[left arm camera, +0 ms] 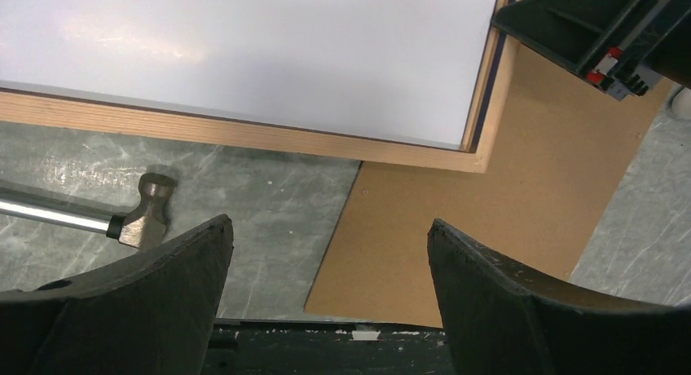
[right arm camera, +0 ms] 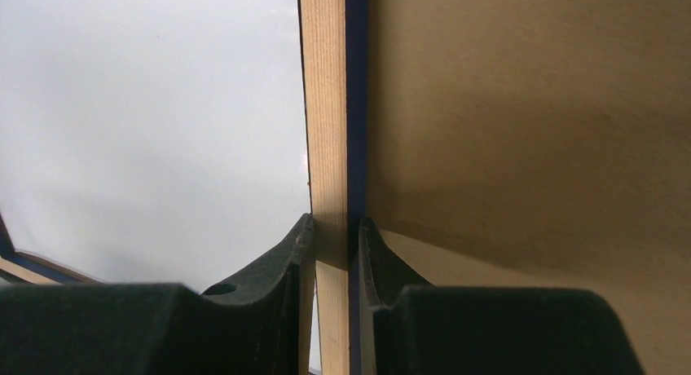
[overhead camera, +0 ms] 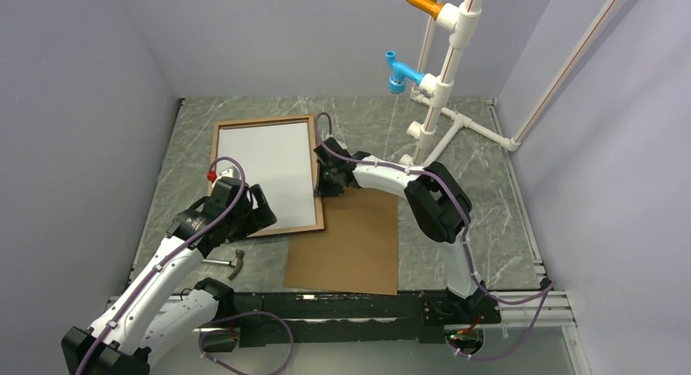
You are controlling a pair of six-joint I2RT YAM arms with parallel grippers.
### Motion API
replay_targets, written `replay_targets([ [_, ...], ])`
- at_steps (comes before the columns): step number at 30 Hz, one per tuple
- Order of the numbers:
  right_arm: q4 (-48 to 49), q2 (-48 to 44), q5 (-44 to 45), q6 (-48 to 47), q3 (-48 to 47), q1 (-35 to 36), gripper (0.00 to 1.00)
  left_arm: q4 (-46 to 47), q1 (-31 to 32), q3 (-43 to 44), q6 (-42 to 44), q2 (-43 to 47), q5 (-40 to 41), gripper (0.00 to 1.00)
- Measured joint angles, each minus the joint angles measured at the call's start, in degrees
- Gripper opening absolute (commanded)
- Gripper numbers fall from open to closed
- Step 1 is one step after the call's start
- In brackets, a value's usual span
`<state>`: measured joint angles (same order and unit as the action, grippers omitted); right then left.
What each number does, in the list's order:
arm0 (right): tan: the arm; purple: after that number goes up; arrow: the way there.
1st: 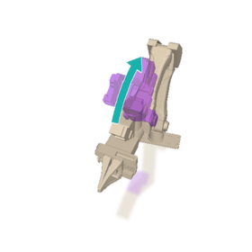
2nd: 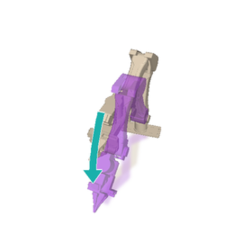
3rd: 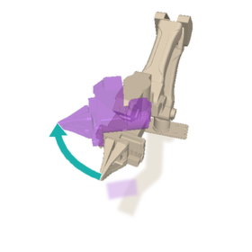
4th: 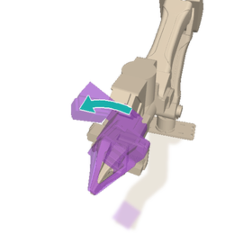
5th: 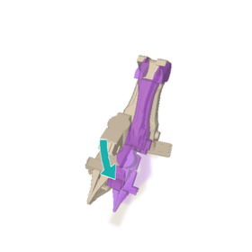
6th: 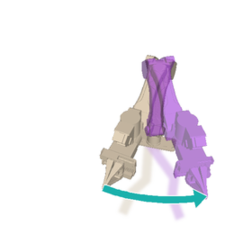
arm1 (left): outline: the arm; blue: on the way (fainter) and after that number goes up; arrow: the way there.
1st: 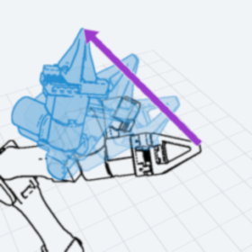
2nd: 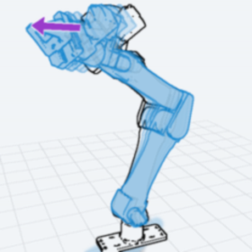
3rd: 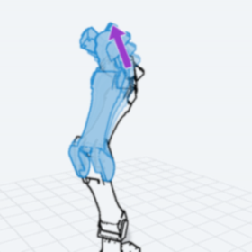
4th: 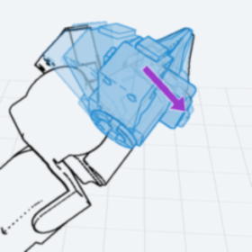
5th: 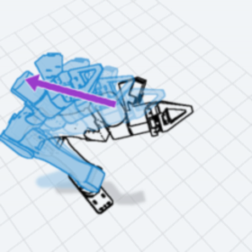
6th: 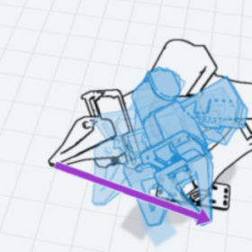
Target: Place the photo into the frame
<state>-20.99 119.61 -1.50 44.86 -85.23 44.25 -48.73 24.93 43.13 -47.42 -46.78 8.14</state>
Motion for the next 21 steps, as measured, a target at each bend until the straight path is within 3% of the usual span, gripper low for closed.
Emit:
replay_targets([
  [21,-1.6,13.8,-1.0,5.7,-19.8,4.5,0.0,-1.4,0.0,0.7,0.0,2.0,0.3,0.92],
])
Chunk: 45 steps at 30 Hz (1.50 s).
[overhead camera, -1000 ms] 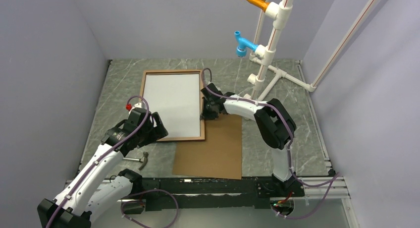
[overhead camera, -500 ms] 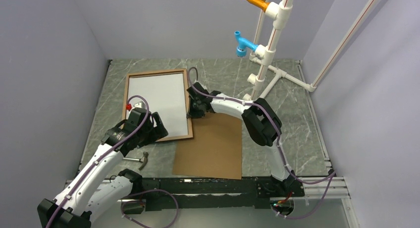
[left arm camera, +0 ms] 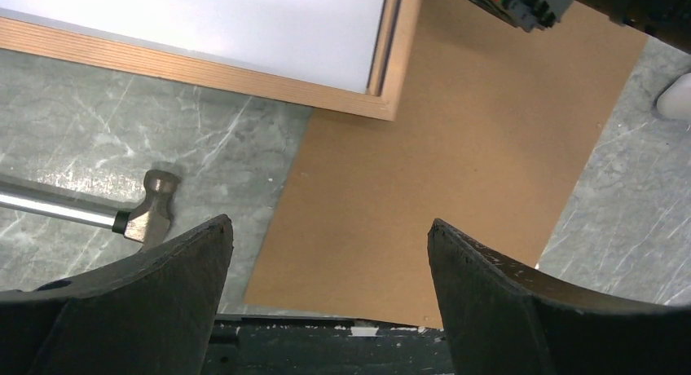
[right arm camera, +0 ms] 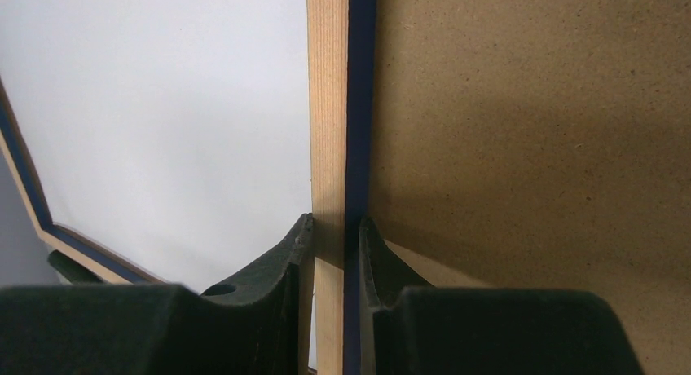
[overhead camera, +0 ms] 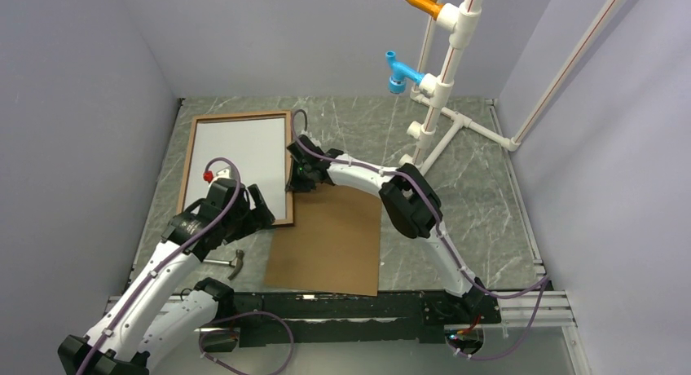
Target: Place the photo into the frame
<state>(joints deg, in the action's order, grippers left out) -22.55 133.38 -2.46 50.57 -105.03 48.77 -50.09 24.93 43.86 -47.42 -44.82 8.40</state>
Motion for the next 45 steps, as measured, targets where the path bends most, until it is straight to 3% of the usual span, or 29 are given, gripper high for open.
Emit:
replay_targets([
  [19,1.9,2.8,-0.8,3.0,-4.9,3.8,0.03,-0.9,0.0,0.5,0.1,0.4,0.4,0.92],
  [21,2.2,2.8,-0.8,3.2,-4.7,3.9,0.12,-0.9,0.0,0.6,0.1,0.4,0.4,0.92],
  [24,4.4,2.8,-0.8,3.5,-2.9,4.1,0.46,-0.9,0.0,0.6,0.2,0.4,0.4,0.92],
  [25,5.6,2.7,-0.9,3.6,-1.8,4.1,0.53,-1.0,0.0,0.6,0.2,0.4,0.4,0.92],
  [31,10.8,-4.3,-1.5,2.5,6.6,4.3,0.86,-1.0,0.0,0.6,0.2,0.3,0.2,0.92],
  [37,10.5,-14.7,1.1,-0.9,17.1,4.3,0.99,0.2,0.0,-0.4,1.5,-1.5,-2.4,0.92],
  [45,8.9,-32.7,3.1,-4.4,37.4,2.0,1.0,4.3,0.0,-7.7,3.1,-5.7,-8.3,0.9],
])
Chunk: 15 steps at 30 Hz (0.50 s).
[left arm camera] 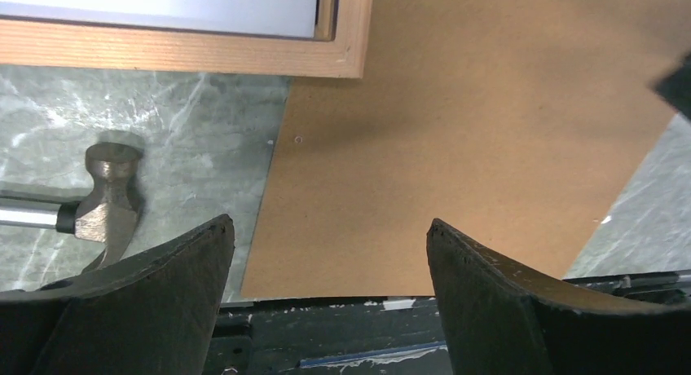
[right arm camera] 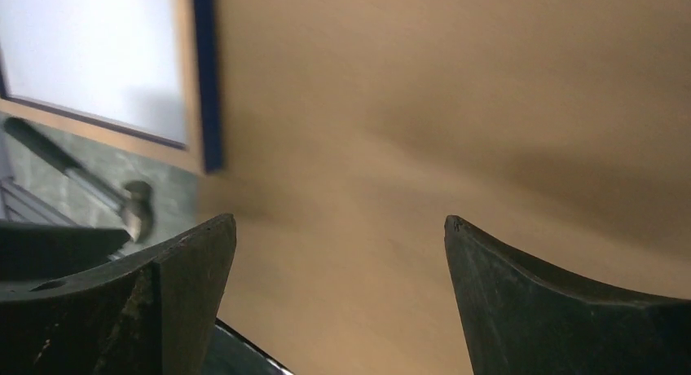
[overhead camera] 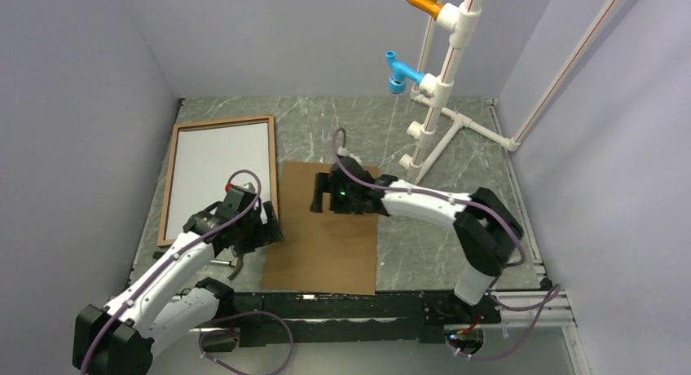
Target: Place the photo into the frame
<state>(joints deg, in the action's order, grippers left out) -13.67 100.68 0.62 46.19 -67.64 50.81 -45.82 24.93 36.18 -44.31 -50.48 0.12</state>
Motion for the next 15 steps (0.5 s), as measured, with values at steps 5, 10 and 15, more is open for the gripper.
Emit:
replay_targets([
  [5,-1.5,-10.6,-0.1,-1.2,13.6,-4.8,1.0,3.5,0.0,-4.0,0.2,-2.6,-2.0,0.87],
  [10,-4.1,-16.7,0.3,-2.7,22.3,-9.5,0.99,7.5,0.2,-7.9,0.1,-5.0,-3.0,0.86],
  [15,-4.2,-20.4,-0.7,-3.8,28.3,-13.2,0.99,12.0,1.5,-8.9,-0.4,-8.3,-3.5,0.84],
])
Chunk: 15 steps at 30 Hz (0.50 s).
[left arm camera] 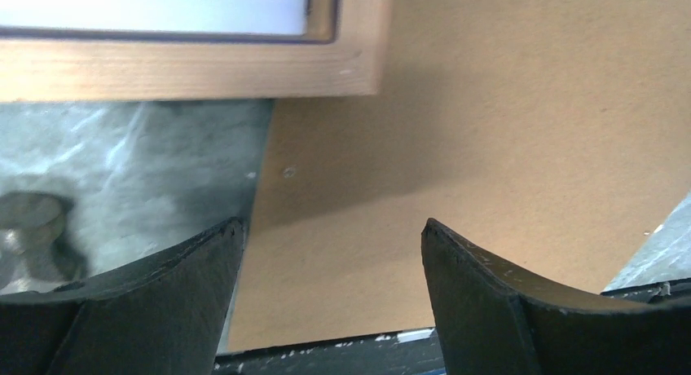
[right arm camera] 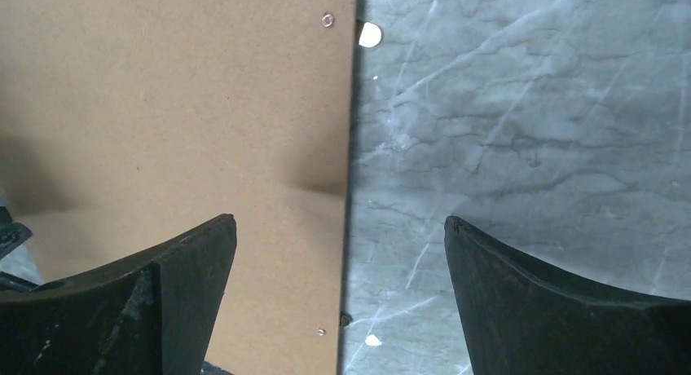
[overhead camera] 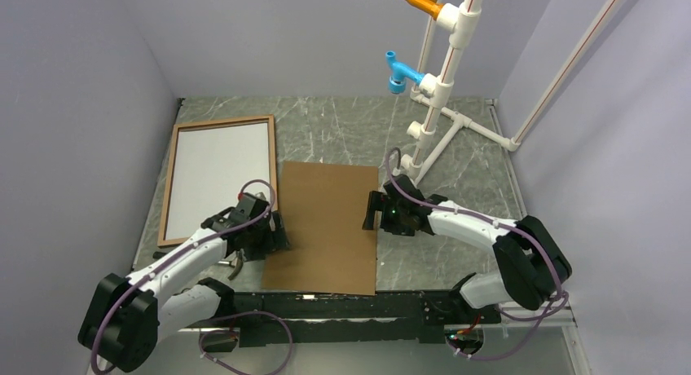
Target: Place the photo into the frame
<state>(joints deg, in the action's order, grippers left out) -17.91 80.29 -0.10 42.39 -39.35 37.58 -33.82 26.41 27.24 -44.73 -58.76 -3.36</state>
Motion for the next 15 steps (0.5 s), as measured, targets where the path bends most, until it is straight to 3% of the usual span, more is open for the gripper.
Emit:
replay_targets([
  [10,8.6,-3.2,-9.9,1.0,5.5,-4.4,0.98,5.8,9.3,5.7,-1.6,-10.8,0.9,0.82],
  [15,8.7,-4.7,-12.4,0.7,6.7,-6.4,0.98,4.2,12.9,9.2,-1.7,-15.4,3.7,0.82],
])
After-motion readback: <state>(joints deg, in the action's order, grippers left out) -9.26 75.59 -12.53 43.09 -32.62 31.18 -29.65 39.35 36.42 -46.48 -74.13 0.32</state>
